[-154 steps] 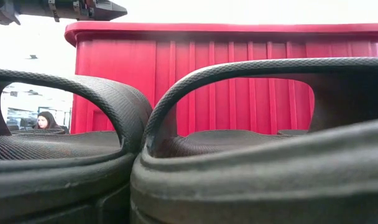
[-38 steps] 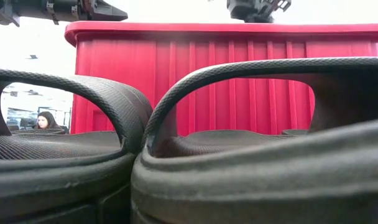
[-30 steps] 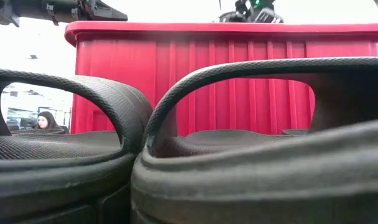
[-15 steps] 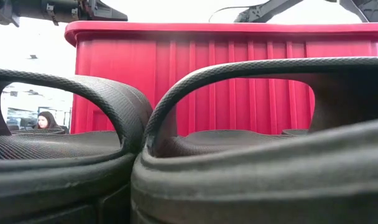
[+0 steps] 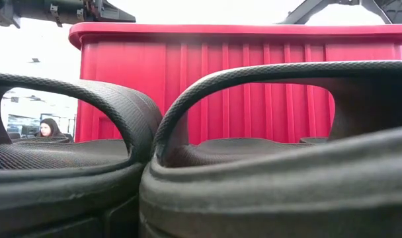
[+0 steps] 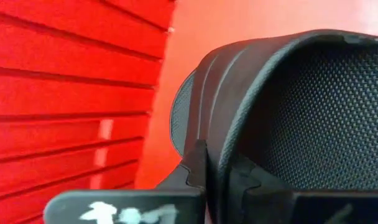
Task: Pick and place slides into bin
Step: Put the black slide into the red bin
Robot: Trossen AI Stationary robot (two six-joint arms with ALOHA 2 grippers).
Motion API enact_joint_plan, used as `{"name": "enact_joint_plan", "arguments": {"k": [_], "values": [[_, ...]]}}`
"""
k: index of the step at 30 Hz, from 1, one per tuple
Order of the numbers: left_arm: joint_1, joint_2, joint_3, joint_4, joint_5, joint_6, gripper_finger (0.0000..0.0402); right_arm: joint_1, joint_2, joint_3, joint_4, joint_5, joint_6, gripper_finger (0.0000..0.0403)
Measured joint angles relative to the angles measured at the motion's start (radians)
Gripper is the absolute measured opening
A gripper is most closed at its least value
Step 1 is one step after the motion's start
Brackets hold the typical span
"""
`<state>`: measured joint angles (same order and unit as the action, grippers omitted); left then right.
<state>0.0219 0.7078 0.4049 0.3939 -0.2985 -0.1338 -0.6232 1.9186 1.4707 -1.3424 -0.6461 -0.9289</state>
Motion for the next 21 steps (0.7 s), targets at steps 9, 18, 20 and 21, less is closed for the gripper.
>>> {"name": "enact_joint_plan", "arguments": {"k": [9, 18, 20, 21], "values": [[0.0, 0.0, 0.0, 0.001, -0.019, -0.009, 0.0001, -0.004, 0.0, -0.053, 0.045, -0.06, 0.001, 0.0004], [0.0, 0.0, 0.0, 0.001, -0.019, -0.009, 0.0001, -0.046, -0.001, -0.11, 0.079, -0.065, 0.001, 0.0004], [0.0, 0.0, 0.0, 0.001, -0.019, -0.009, 0.0001, -0.052, -0.002, -0.116, 0.083, -0.066, 0.0, 0.0004], [0.0, 0.0, 0.0, 0.0, -0.019, -0.009, 0.0001, -0.053, -0.002, -0.117, 0.085, -0.066, 0.0, 0.0004]]}}
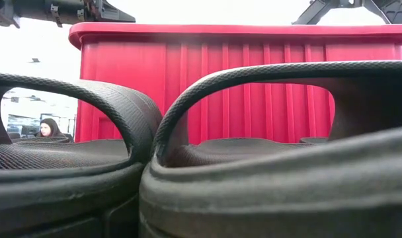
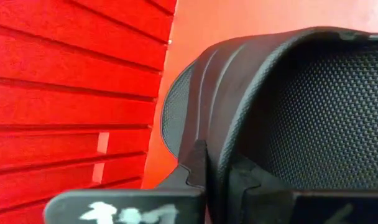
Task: Pick and place slides into bin
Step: Put the black slide into the red bin
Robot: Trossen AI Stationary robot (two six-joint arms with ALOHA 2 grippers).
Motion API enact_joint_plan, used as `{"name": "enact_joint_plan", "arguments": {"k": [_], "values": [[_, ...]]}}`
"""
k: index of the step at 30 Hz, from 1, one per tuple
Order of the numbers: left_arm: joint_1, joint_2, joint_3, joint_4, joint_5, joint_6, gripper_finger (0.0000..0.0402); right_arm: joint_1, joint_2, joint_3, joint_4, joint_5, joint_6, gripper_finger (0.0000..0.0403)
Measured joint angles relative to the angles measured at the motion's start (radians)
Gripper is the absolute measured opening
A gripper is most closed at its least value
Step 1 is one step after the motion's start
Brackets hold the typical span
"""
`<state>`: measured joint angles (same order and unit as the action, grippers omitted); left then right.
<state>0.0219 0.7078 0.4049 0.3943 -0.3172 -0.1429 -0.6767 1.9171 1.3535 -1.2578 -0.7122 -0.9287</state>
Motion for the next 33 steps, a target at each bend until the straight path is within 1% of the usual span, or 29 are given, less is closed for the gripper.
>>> {"name": "enact_joint_plan", "arguments": {"k": [7, 11, 15, 22, 24, 26, 30, 33], "values": [[0.0, 0.0, 0.0, 0.0, 0.0, 0.0, 0.0001, -0.005, 0.0, -0.001, 0.026, 0.004, 0.024, 0.0009], [0.0, 0.0, 0.0, 0.0, 0.0, -0.002, 0.0001, -0.004, 0.0, -0.002, 0.054, 0.019, 0.075, 0.0039], [0.0, 0.0, 0.0, 0.0, 0.0, -0.016, 0.0001, -0.002, 0.0, -0.002, 0.054, 0.057, 0.086, 0.0071], [0.0, 0.0, 0.0, -0.001, 0.0, -0.017, 0.0001, 0.009, -0.012, -0.003, 0.042, 0.072, 0.095, 0.0129], [0.0, 0.0, 0.0, -0.001, 0.0, -0.017, 0.0001, 0.02, -0.026, -0.003, 0.041, 0.091, 0.098, 0.0145], [0.0, 0.0, 0.0, -0.001, 0.0, -0.017, 0.0001, 0.035, -0.045, -0.003, 0.042, 0.133, 0.098, 0.0159], [0.0, 0.0, 0.0, -0.002, 0.0, -0.017, 0.0001, 0.058, -0.084, -0.003, 0.061, 0.189, 0.101, 0.0179], [0.0, 0.0, 0.0, -0.002, 0.0, -0.016, 0.0001, 0.068, -0.112, -0.003, 0.095, 0.206, 0.127, 0.0186]]}}
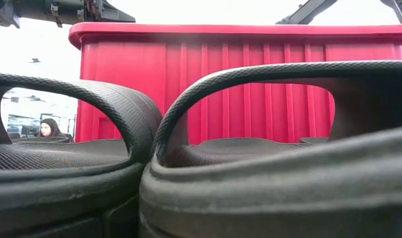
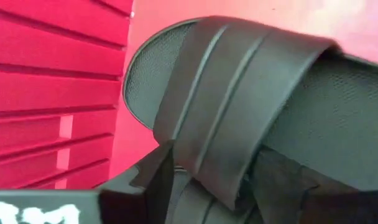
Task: Pick and place slides into bin
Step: Put the black slide into the red bin
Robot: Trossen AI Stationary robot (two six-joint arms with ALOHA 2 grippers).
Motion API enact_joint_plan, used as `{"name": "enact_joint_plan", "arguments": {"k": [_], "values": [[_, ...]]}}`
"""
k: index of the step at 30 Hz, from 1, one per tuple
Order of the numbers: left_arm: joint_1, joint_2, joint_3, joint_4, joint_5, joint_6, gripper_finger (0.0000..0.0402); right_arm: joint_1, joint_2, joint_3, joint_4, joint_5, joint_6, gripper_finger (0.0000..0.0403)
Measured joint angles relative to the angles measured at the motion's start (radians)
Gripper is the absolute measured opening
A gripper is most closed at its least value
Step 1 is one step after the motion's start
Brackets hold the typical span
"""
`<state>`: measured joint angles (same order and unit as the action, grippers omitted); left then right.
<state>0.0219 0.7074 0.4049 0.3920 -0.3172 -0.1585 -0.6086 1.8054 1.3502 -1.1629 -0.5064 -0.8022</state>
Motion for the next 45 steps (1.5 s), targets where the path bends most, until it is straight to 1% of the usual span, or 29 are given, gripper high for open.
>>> {"name": "enact_joint_plan", "arguments": {"k": [7, 14, 17, 19, 21, 24, 28, 29, 30, 34, 38, 45], "values": [[0.0, 0.0, 0.0, 0.0, 0.0, 0.003, 0.0001, 0.009, -0.053, 0.0, 0.106, 0.115, 0.063, 0.0185], [0.0, 0.0, 0.0, -0.002, 0.0, 0.006, 0.0001, 0.019, -0.13, 0.0, 0.271, 0.111, 0.167, 0.0185], [0.0, 0.0, 0.0, -0.007, 0.0, 0.006, 0.0001, 0.046, -0.147, 0.001, 0.349, 0.076, 0.174, 0.0179], [0.0, 0.0, 0.0, -0.008, 0.0, 0.006, 0.0001, 0.068, -0.144, 0.002, 0.381, 0.06, 0.186, 0.0165], [0.0, 0.0, 0.0, -0.008, 0.0, 0.006, 0.0001, 0.093, -0.13, 0.002, 0.397, 0.059, 0.206, 0.0142], [0.0, 0.0, 0.0, -0.008, 0.0, 0.002, 0.0001, 0.129, -0.104, 0.002, 0.404, 0.059, 0.215, 0.0095], [0.0, 0.0, 0.0, -0.008, 0.0, 0.0, 0.0001, 0.162, -0.067, 0.002, 0.428, 0.057, 0.226, 0.0023], [0.0, 0.0, 0.0, -0.008, 0.0, 0.0, 0.0001, 0.167, -0.057, 0.002, 0.434, 0.057, 0.226, 0.0012], [0.0, 0.0, 0.0, -0.008, 0.0, -0.001, 0.0001, 0.172, -0.049, 0.002, 0.435, 0.057, 0.226, 0.0007], [0.0, 0.0, 0.0, -0.007, 0.0, -0.002, 0.0001, 0.182, -0.017, 0.002, 0.434, 0.057, 0.226, 0.0012], [0.0, 0.0, 0.0, -0.006, 0.0, -0.008, 0.0001, 0.182, 0.027, 0.002, 0.414, 0.057, 0.226, 0.0002], [0.0, 0.0, 0.0, -0.006, 0.0, -0.008, 0.0001, 0.183, 0.071, 0.005, 0.258, 0.063, 0.193, 0.0001]]}}
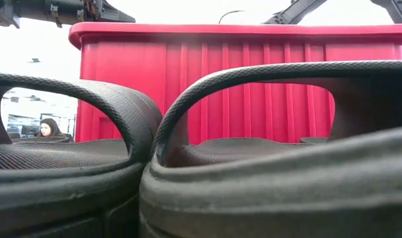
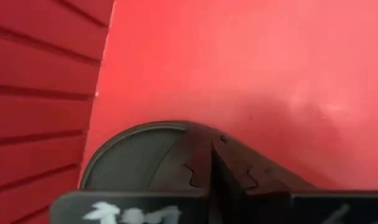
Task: Pick and place slides into bin
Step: Put the black slide into the red bin
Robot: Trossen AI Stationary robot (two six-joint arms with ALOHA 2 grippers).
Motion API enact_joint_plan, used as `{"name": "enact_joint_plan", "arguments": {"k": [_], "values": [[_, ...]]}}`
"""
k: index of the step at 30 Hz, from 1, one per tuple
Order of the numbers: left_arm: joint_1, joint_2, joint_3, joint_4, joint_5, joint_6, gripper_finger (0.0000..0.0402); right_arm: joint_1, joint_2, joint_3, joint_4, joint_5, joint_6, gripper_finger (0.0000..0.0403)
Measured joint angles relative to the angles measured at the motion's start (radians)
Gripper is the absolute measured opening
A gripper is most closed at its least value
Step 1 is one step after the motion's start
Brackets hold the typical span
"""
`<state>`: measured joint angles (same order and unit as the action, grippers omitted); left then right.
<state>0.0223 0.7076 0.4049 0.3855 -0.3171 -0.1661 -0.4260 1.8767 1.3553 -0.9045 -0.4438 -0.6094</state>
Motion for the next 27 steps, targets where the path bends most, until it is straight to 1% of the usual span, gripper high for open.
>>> {"name": "enact_joint_plan", "arguments": {"k": [2, 7, 9, 14, 17, 20, 23, 27], "values": [[0.0, 0.0, 0.0, 0.0, 0.0, 0.001, 0.0001, 0.003, 0.002, 0.0, -0.054, 0.007, -0.022, 0.0001], [0.0, 0.0, 0.0, -0.001, 0.0, 0.007, 0.0001, 0.003, -0.015, -0.004, -0.11, 0.019, -0.052, 0.0], [0.0, 0.0, 0.0, -0.001, 0.0, 0.009, 0.0001, 0.004, -0.018, -0.004, -0.103, 0.025, -0.05, 0.0], [0.0, 0.0, 0.0, -0.001, 0.0, 0.01, 0.0001, 0.002, -0.019, 0.001, -0.018, 0.038, 0.022, 0.0], [0.0, 0.0, 0.0, -0.001, 0.001, 0.006, 0.0001, 0.0, -0.019, 0.035, 0.002, 0.053, 0.036, 0.0], [0.0, 0.0, 0.0, -0.001, 0.001, 0.003, 0.0001, 0.0, -0.019, 0.067, -0.019, 0.055, 0.006, 0.0], [0.0, 0.0, 0.0, -0.001, 0.001, 0.002, 0.0001, 0.0, -0.019, 0.104, -0.027, 0.057, 0.033, 0.0], [0.0, 0.0, 0.0, 0.0, 0.001, -0.002, 0.0001, 0.002, -0.061, 0.153, -0.054, 0.119, 0.048, 0.0]]}}
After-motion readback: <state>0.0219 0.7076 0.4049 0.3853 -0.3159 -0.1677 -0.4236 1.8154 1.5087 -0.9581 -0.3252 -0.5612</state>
